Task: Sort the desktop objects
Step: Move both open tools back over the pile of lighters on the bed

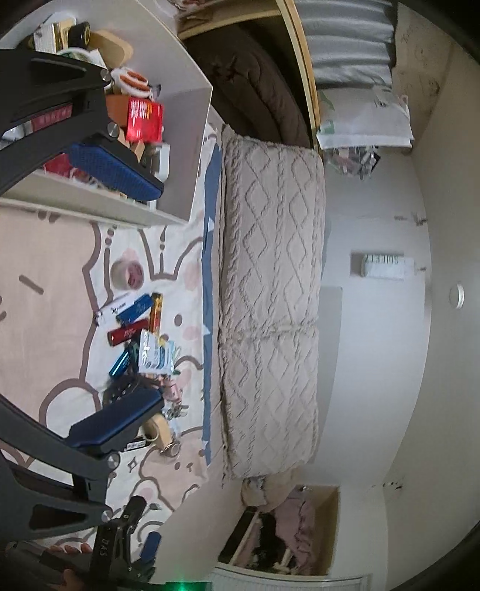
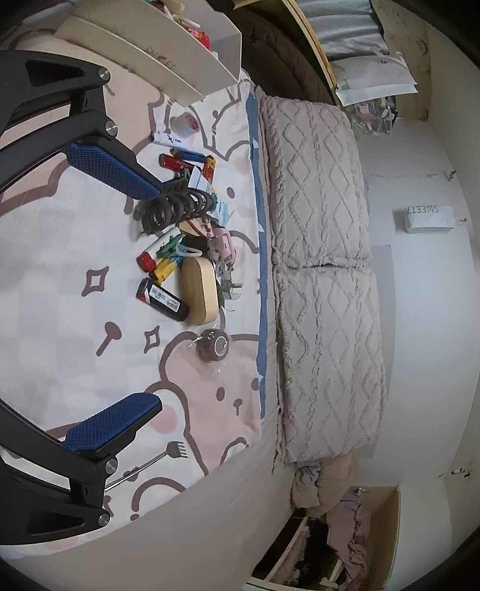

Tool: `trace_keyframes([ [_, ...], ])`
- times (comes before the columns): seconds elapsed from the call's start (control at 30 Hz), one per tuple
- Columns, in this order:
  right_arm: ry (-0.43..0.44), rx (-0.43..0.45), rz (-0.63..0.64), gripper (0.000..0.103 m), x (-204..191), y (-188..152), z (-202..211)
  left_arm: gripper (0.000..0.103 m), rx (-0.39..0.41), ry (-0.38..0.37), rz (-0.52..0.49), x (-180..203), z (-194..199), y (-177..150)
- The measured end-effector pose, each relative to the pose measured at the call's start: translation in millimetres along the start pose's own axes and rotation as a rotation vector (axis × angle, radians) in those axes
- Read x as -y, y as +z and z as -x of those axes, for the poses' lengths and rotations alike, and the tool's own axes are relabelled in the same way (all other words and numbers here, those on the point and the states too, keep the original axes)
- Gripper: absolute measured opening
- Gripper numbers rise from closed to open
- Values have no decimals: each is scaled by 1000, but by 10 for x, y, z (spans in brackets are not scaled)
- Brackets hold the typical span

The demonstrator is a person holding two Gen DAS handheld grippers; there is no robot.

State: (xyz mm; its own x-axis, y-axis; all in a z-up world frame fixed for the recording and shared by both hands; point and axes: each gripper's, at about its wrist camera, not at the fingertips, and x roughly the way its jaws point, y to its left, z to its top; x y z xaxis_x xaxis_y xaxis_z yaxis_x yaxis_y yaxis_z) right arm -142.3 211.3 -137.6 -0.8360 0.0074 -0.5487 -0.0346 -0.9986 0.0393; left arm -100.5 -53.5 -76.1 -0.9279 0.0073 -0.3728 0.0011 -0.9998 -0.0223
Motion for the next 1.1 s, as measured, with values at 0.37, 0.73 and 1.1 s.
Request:
trace_keyframes([
  [0.37,23,-18,-18,103,-14,-84,-135,103,-153,-24,15,225,-506,-346],
  [0.73,46,-200,6,103,-59,-272,-664,103,-271,-7,28,188,-861,-641],
  [1.1,-22,-224,-17,91,42,-144,-1139,103,-362,3,38,157,-1102,-840],
])
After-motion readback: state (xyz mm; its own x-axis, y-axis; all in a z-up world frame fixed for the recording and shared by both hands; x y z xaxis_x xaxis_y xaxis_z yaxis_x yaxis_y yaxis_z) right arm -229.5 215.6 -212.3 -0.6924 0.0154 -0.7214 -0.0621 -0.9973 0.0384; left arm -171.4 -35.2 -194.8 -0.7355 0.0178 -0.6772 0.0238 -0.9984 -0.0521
